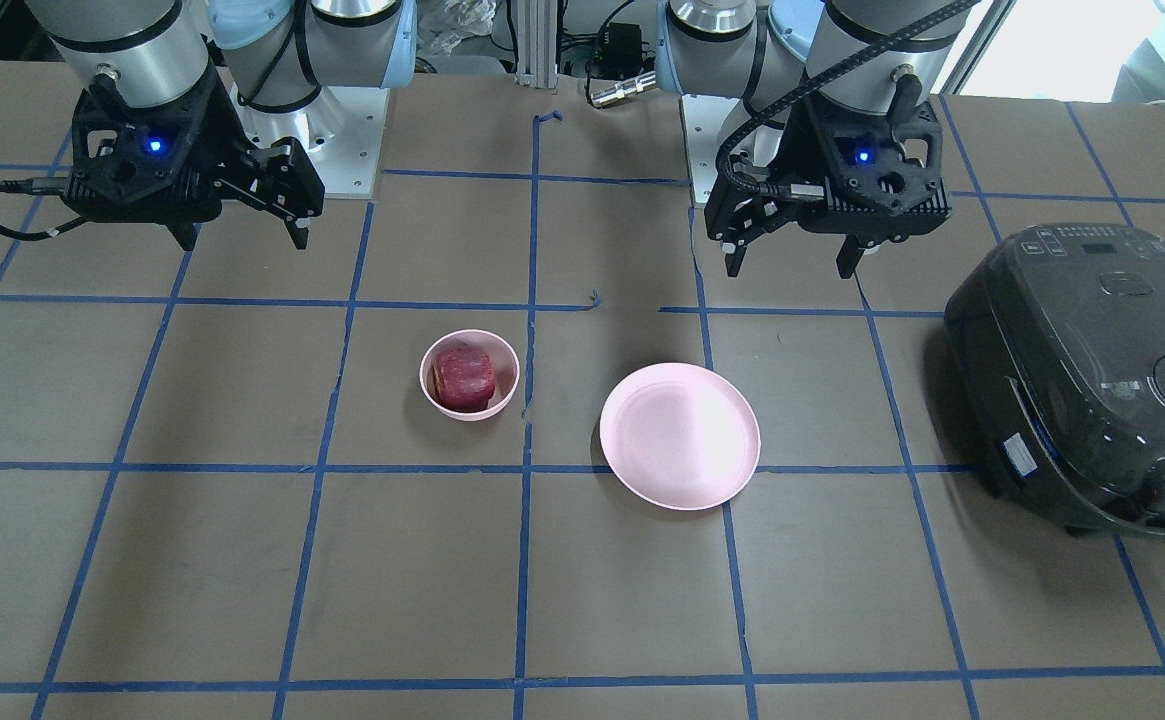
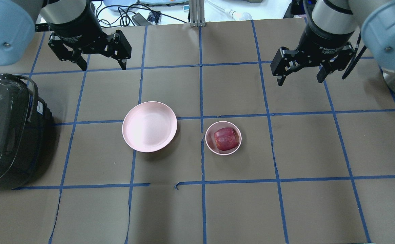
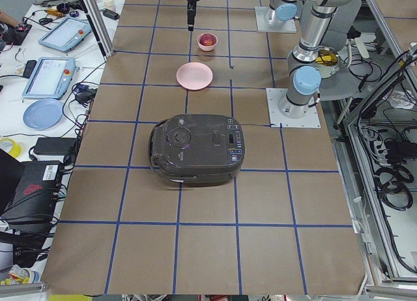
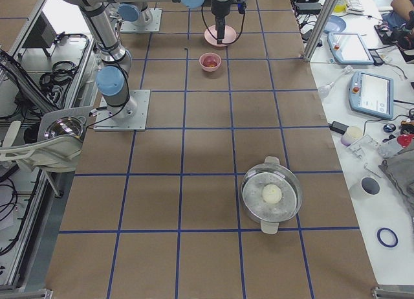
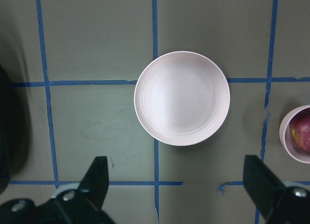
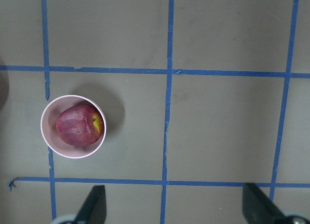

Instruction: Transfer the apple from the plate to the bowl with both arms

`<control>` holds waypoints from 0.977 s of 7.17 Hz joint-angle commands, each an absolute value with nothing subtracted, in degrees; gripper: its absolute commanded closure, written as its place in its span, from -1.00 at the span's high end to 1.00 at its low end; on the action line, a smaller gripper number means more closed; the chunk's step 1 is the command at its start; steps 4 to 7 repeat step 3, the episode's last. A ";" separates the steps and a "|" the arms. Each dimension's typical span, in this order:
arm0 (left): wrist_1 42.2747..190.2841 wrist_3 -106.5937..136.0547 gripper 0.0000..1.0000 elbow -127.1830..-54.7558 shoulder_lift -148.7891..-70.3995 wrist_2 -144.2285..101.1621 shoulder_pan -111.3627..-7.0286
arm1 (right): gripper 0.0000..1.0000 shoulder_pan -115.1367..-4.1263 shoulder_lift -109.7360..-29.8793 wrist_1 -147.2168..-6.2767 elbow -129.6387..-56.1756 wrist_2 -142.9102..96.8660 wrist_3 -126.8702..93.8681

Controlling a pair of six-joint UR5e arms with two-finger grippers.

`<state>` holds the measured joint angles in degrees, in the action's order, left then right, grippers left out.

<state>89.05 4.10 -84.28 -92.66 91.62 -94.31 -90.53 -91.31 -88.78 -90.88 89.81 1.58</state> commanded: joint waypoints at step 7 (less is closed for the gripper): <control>89.12 4.04 1.00 -84.55 -92.99 91.58 -94.57 | 1.00 -90.53 -91.23 -88.77 -90.88 90.09 1.58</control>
